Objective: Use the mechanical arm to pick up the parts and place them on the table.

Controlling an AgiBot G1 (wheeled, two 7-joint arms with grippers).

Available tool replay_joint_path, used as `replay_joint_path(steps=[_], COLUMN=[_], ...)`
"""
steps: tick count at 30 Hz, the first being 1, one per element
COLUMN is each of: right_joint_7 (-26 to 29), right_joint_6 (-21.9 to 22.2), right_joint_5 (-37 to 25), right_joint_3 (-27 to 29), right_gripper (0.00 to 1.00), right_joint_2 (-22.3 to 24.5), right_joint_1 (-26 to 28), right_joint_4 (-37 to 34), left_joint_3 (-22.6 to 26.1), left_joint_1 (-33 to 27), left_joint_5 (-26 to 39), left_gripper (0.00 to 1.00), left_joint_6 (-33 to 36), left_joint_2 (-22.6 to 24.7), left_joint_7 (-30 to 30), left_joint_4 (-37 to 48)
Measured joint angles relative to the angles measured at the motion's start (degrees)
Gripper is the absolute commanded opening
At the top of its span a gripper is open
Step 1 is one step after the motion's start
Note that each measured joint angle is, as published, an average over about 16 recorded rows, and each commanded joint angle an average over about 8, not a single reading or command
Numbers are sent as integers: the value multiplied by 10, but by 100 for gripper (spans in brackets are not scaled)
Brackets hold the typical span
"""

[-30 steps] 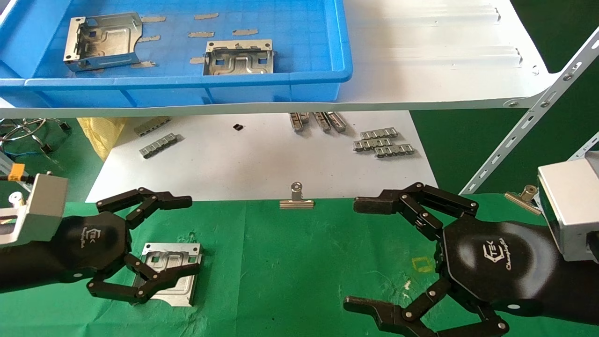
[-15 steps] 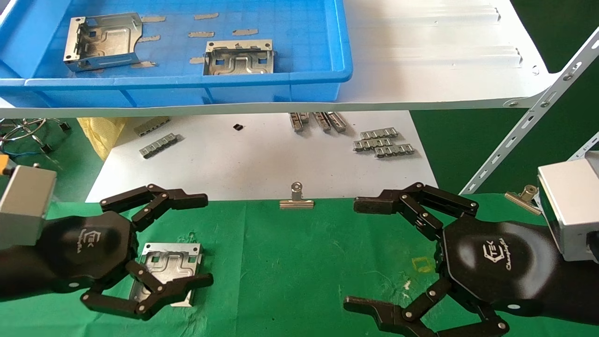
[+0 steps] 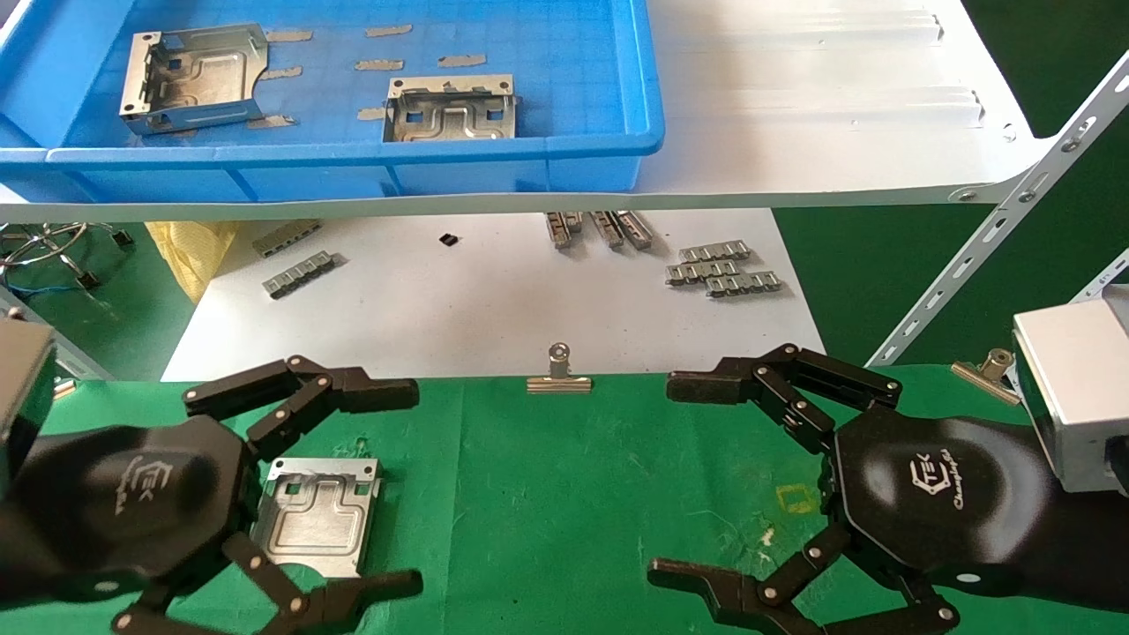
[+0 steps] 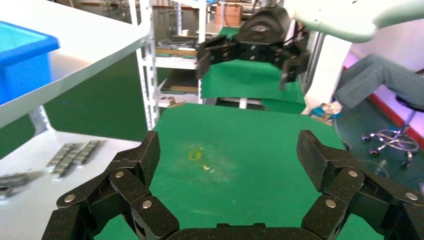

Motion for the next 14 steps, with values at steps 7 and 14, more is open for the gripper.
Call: replay_joint_path(steps=[7,14], right_joint_7=[0,0], right_joint_6=[0,0], right_joint_5=[0,0], right_joint_3=[0,0], right_gripper=[100,100], right_joint_2=[0,0], right_joint_1=[0,0], right_joint_4=[0,0], left_joint_3=[-14,-16], left_joint_1=[10,11], left_joint_5=[-2,-2], left_gripper=[100,100], left_joint_6=[-3,-3], left_joint_2=[-1,-1], left_joint_7=[-14,-15], left_joint_4=[-22,-24])
